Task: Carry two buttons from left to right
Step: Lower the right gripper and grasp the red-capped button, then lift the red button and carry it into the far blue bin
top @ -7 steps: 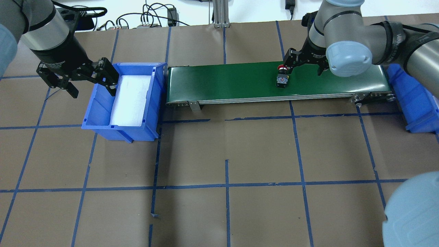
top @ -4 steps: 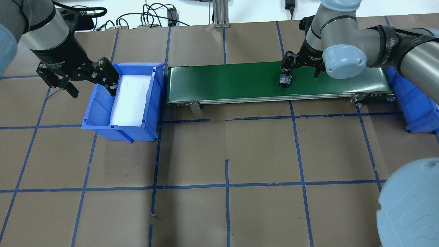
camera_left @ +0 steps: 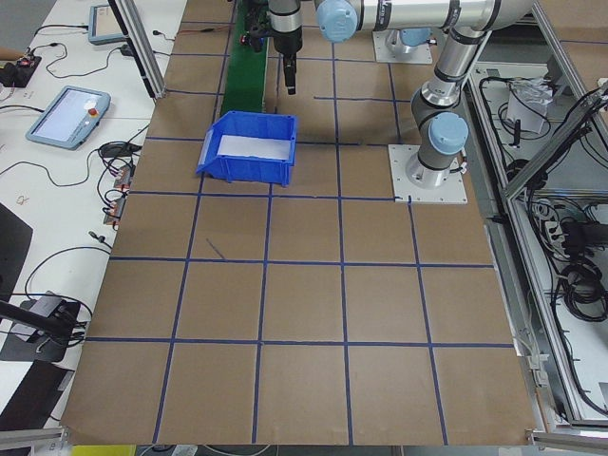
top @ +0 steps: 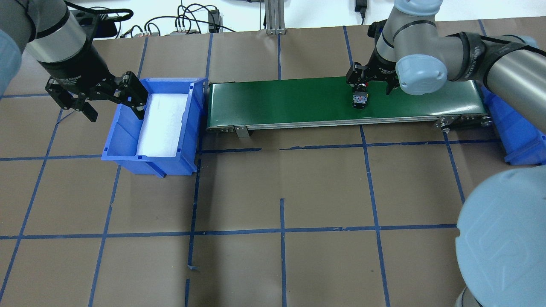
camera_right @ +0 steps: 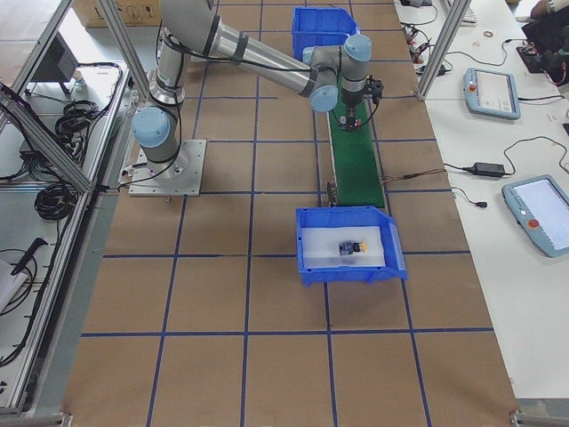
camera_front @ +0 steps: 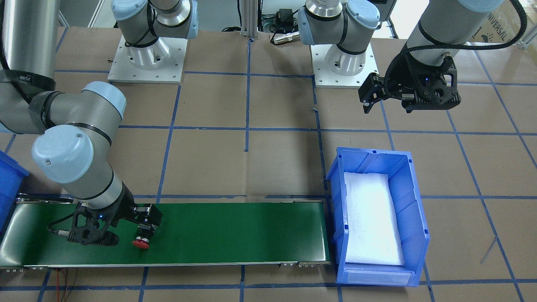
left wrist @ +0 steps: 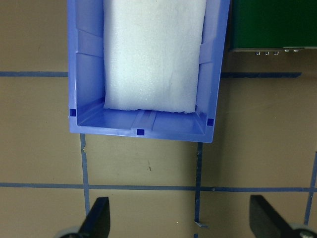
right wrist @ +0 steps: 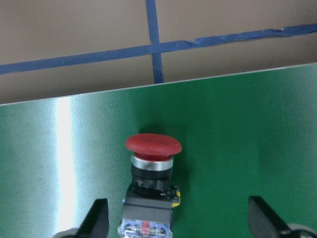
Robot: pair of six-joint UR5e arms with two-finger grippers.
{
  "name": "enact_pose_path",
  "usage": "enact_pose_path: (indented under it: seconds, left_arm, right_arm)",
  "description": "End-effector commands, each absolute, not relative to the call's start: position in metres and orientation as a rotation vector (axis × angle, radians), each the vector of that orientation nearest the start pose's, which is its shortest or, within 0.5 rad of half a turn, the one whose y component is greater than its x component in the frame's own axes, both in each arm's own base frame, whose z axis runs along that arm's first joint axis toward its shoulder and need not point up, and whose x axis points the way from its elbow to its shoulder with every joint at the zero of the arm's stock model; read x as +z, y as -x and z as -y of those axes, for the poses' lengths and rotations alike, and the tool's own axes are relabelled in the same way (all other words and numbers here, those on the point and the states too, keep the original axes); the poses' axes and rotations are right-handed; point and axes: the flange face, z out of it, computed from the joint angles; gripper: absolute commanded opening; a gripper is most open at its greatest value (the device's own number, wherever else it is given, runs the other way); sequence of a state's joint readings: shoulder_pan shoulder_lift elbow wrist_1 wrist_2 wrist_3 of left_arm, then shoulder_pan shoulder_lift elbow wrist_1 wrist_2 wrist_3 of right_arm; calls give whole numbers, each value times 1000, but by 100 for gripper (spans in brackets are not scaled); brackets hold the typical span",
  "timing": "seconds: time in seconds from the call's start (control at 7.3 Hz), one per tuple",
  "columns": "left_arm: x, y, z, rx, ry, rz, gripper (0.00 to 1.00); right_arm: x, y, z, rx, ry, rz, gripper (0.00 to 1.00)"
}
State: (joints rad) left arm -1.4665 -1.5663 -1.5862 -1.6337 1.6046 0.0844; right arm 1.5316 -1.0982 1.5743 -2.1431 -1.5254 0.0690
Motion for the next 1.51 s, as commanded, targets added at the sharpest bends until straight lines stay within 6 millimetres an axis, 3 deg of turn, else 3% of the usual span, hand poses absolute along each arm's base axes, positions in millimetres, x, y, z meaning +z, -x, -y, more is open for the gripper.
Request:
enact_pose_path:
  seconds: [0.0, 0.27, 0.41, 0.55, 0.68, 0.82, 1.1, 1.23, 1.37]
  left_arm:
    - [477, 79, 493, 119, 29, -3113, 100]
    - [477, 79, 493, 119, 29, -3111, 100]
    - [477, 79, 493, 119, 29, -3113, 100]
    - [477, 79, 493, 119, 29, -3113, 100]
    - [477, 79, 493, 119, 29, -3113, 100]
    - [477, 79, 493, 117, 29, -3112, 100]
    - [477, 79, 493, 117, 27, -3113, 100]
    - [477, 78, 494, 117, 29, -3113, 100]
    - [478, 78, 494, 115, 29, -3111, 100]
  right_arm:
    - [262, -113, 666, -136, -147, -3076, 99]
    - [255, -113, 667, -119, -147, -3069, 95]
    - [253, -113, 666, -112, -147, -3069, 76]
    - [252, -113, 666, -103, -144, -3058, 25]
    - [256, -110, 665, -101, -142, -3040, 7]
    - [266, -105, 662, -76, -104, -3040, 2]
    - [331, -89, 638, -80, -106, -3045, 2]
    - [364, -58, 627, -86, -40, -3050, 2]
    - [399, 8, 611, -44, 2, -3049, 2]
